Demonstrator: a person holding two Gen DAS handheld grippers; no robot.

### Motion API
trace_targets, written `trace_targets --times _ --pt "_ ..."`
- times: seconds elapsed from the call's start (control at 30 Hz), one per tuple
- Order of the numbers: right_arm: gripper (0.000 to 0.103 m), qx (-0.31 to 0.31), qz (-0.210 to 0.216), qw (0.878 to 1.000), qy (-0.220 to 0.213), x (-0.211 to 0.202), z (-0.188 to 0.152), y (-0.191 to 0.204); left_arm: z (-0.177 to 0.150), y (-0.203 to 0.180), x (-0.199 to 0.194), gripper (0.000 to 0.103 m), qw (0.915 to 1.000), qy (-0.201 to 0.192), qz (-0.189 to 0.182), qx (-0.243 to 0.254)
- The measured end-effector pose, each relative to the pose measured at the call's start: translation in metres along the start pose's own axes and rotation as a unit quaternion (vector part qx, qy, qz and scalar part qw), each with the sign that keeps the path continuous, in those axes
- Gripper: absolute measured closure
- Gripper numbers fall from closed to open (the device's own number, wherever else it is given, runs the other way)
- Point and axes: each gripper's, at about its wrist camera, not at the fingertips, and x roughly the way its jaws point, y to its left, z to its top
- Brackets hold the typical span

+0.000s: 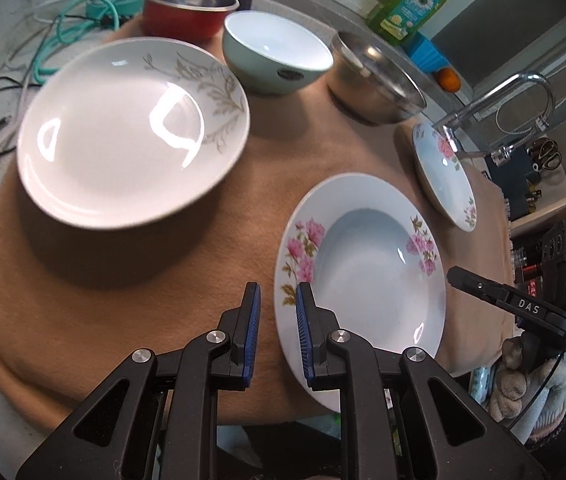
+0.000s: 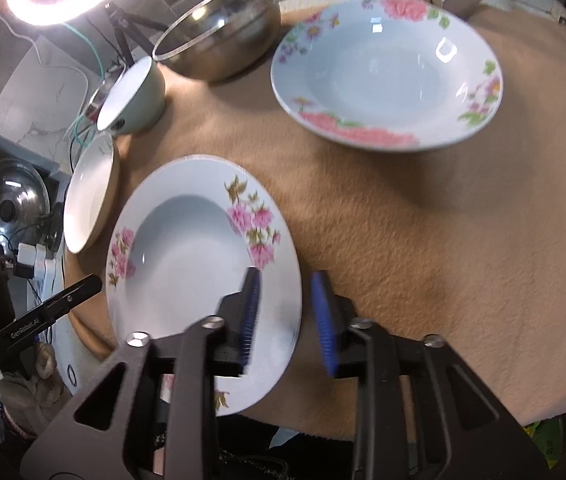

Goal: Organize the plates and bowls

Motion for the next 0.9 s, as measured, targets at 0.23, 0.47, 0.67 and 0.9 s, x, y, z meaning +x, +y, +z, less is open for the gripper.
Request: trace_targets --times 0.23,0.47,0.67,0.9 --pt "0.06 0.003 0.005 1.0 -0.022 -0.013 0.012 0.007 0.011 0.022 -0.017 0.086 0.9991 -0.027 0.019 -0.026" --pt "0.06 -0.017 0.015 0.999 -0.03 -0.015 0.02 0.037 0.022 0.049 -0.035 0.085 0.9968 -0.053 0.041 -0.044" --pt "0.06 -0.045 0.027 0.998 -0.031 -0.007 0.028 0.077 0.041 0.083 -0.051 0.081 0.993 -0.081 0.06 -0.062" --pt "0.06 -0.077 0.039 0.996 -0.024 0.017 0.043 0.128 0.068 0.127 -0.055 0.081 0.9893 -0.094 0.073 -0.084"
